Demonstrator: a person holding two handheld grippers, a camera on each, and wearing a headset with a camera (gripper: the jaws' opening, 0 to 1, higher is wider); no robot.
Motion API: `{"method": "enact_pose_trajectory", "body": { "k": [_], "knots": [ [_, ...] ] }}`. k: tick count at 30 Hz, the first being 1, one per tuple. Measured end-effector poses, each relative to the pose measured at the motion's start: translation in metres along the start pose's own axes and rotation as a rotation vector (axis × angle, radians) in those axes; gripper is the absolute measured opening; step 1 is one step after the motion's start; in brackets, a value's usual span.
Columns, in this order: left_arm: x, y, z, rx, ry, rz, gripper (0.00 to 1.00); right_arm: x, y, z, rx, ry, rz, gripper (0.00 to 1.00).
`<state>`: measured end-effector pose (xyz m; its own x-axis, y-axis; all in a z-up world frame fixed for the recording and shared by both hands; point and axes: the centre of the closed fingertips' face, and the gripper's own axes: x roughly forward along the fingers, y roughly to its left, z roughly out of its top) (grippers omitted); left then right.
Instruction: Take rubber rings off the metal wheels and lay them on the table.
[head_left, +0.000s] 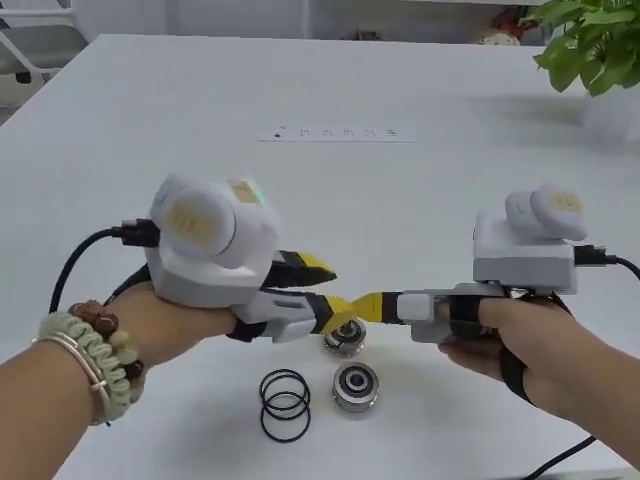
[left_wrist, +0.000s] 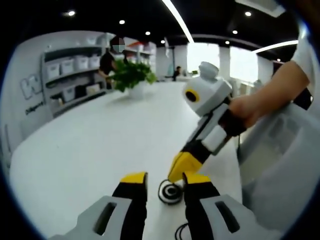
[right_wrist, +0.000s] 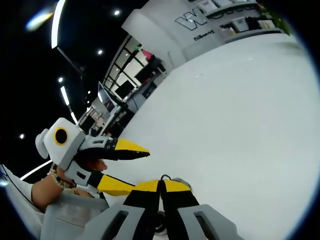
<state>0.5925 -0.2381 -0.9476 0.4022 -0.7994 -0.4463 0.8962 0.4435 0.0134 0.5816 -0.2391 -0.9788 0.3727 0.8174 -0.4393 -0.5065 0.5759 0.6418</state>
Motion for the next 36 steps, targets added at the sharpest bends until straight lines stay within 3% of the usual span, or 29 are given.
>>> {"method": "enact_pose_trajectory", "body": {
  "k": [2, 5, 8, 14, 18, 25, 27, 31, 36],
  "knots": [
    [-0.007, -0.001, 0.007, -0.004, -0.006, -0.006, 0.33, -0.001, 0.003, 0.003, -0.005, -0.010, 0.009, 0.00],
    [-0.020, -0.004, 0.020, 0.027, -0.014, -0.008, 0.35, -0.004, 0.008, 0.015, 0.033, -0.069, 0.040, 0.00],
    [-0.033, -0.005, 0.027, 0.037, -0.024, -0.002, 0.37, -0.005, 0.007, 0.016, 0.027, -0.070, 0.034, 0.00],
    [-0.070, -0.005, 0.033, 0.026, -0.024, 0.038, 0.59, -0.003, 0.014, 0.017, 0.021, -0.069, 0.052, 0.00],
    [-0.094, -0.007, 0.035, 0.041, -0.044, 0.064, 0.60, 0.000, 0.023, 0.016, 0.015, -0.059, 0.085, 0.00],
    [-0.128, -0.014, 0.028, 0.043, -0.050, 0.105, 0.65, 0.007, 0.034, 0.006, -0.004, -0.012, 0.118, 0.00],
    [-0.131, -0.021, 0.026, 0.044, -0.042, 0.119, 0.66, 0.007, 0.038, 0.003, -0.007, 0.000, 0.131, 0.00],
    [-0.148, -0.019, 0.013, 0.012, -0.034, 0.161, 0.68, 0.011, 0.044, -0.003, -0.018, 0.031, 0.152, 0.00],
    [-0.158, -0.024, -0.007, -0.047, -0.028, 0.180, 0.68, 0.014, 0.052, -0.015, -0.052, 0.086, 0.170, 0.00]
  ]
}}
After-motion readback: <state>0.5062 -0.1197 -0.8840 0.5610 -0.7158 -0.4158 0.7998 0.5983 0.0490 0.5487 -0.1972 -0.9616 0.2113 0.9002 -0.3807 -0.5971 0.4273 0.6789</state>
